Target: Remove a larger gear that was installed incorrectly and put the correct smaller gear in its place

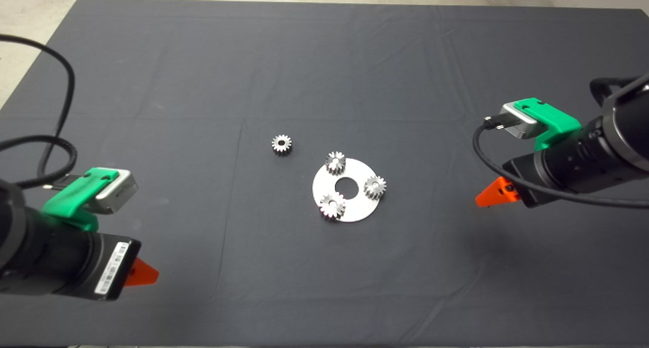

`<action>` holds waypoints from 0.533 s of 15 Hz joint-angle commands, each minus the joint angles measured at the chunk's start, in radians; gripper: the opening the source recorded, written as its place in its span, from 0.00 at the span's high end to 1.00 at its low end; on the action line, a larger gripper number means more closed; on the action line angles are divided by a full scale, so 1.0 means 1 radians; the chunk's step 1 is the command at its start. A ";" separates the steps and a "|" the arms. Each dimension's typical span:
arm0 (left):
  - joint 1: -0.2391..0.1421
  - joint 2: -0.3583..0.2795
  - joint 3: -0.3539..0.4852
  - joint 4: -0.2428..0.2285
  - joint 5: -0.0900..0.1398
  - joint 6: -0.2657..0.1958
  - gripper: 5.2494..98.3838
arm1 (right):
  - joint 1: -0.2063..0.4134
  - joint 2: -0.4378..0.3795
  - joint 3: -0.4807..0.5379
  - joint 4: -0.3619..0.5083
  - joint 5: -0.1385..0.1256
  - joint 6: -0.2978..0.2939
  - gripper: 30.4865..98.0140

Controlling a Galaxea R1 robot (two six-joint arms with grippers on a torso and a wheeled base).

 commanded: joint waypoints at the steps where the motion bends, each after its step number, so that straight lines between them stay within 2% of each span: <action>1: -0.012 0.112 -0.059 0.013 0.069 -0.073 0.42 | 0.020 -0.090 0.064 0.040 -0.104 0.008 0.28; 2: -0.010 0.145 -0.070 0.039 0.066 -0.095 0.42 | 0.018 -0.131 0.078 0.040 -0.107 0.005 0.28; 3: 0.010 0.219 -0.108 0.077 0.063 -0.117 0.42 | 0.017 -0.209 0.081 0.040 -0.107 -0.022 0.28; 4: 0.032 0.284 -0.136 0.100 0.063 -0.146 0.42 | 0.015 -0.267 0.080 0.040 -0.108 -0.074 0.28; 6: 0.037 0.414 -0.188 0.132 0.063 -0.217 0.42 | 0.014 -0.368 0.077 0.040 -0.110 -0.185 0.28; 8: 0.037 0.496 -0.235 0.137 0.063 -0.281 0.42 | 0.014 -0.478 0.045 0.039 -0.113 -0.315 0.28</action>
